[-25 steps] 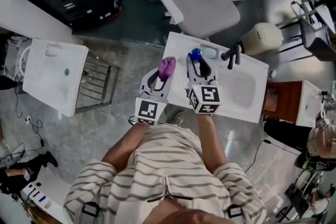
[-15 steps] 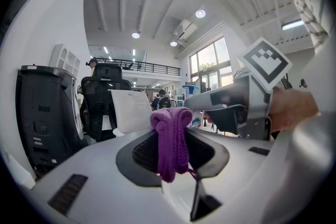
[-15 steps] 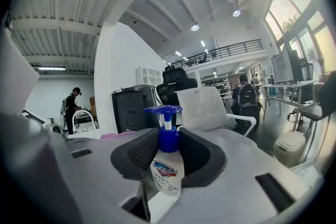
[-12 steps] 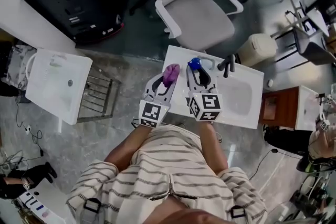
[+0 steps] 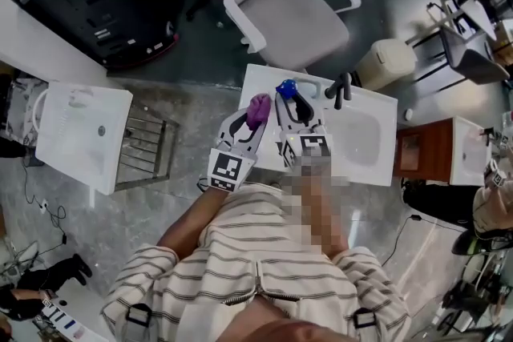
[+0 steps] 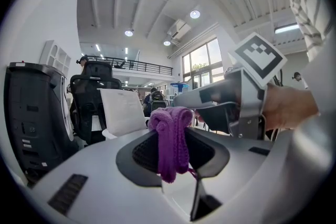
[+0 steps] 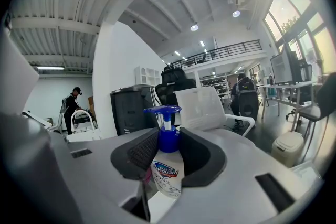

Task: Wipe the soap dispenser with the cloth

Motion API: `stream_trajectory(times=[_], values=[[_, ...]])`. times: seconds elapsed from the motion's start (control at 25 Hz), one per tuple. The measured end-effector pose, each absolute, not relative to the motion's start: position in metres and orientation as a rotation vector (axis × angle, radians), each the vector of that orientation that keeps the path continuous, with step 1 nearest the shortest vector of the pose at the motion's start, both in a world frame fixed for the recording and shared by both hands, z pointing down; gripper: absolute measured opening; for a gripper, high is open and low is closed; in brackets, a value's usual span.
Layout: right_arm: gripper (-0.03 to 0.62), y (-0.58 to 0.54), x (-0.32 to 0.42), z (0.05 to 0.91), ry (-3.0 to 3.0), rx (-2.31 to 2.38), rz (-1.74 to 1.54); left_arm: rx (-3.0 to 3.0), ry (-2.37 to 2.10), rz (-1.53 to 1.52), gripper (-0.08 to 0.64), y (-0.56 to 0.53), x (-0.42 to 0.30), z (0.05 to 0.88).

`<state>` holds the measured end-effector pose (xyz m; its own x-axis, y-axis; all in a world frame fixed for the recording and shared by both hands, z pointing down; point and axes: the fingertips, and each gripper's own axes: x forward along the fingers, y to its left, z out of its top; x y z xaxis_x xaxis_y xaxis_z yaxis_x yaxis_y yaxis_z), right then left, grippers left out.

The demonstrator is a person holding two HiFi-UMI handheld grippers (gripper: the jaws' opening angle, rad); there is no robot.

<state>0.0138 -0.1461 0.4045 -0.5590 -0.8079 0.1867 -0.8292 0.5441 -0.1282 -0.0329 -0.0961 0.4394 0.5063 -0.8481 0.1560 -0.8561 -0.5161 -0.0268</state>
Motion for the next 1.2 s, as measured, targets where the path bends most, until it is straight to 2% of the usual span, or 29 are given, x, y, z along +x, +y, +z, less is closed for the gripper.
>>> stream_trajectory(times=[1.2], values=[[0.132, -0.139, 0.018, 0.402, -2.634, 1.432, 0.275, 2.909, -1.222, 0.357, 0.114, -0.09, 0.033, 0.459]])
